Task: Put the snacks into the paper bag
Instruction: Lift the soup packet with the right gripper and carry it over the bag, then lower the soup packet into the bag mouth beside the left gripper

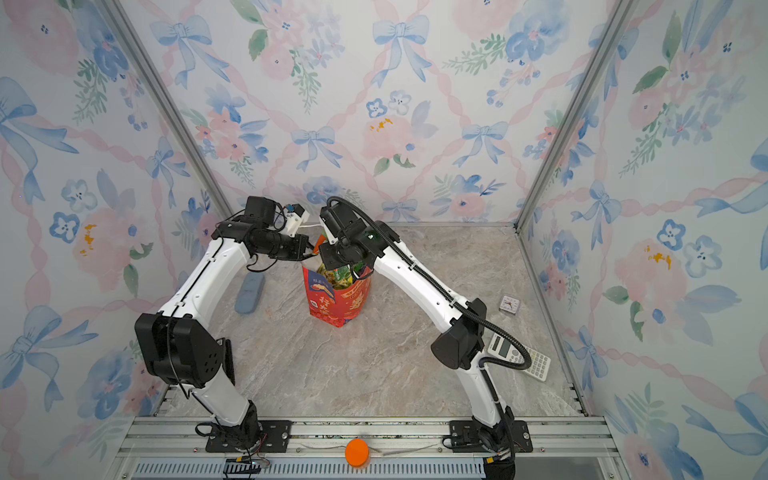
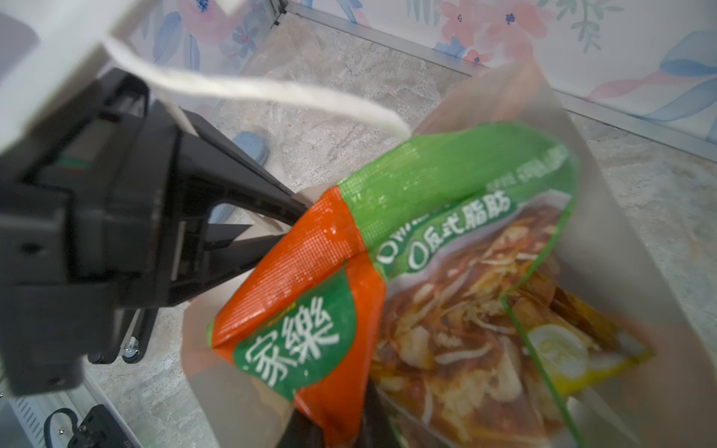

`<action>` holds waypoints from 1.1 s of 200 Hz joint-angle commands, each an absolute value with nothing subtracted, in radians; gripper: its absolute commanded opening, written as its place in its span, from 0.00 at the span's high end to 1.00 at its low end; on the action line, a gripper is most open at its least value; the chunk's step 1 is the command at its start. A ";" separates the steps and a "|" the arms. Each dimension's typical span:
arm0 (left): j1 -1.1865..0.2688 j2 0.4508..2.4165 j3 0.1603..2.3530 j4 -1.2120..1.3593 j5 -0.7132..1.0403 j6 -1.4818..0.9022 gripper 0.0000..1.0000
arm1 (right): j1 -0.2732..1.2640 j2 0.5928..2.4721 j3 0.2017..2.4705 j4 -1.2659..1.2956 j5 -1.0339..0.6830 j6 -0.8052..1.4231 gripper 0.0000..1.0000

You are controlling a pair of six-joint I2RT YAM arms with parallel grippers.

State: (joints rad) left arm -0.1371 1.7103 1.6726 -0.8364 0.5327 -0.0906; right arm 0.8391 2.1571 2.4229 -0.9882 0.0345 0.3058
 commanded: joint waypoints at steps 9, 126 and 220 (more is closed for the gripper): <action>-0.141 1.724 1.654 -0.868 0.534 -0.087 1.00 | 0.827 2.165 2.396 -1.000 0.063 0.300 0.82; -0.140 1.728 1.655 -0.868 0.538 -0.088 1.00 | 0.831 2.168 2.486 -1.047 0.151 0.259 0.44; -0.136 1.726 1.655 -0.869 0.538 -0.088 1.00 | 0.846 2.301 2.528 -1.083 0.214 0.235 0.54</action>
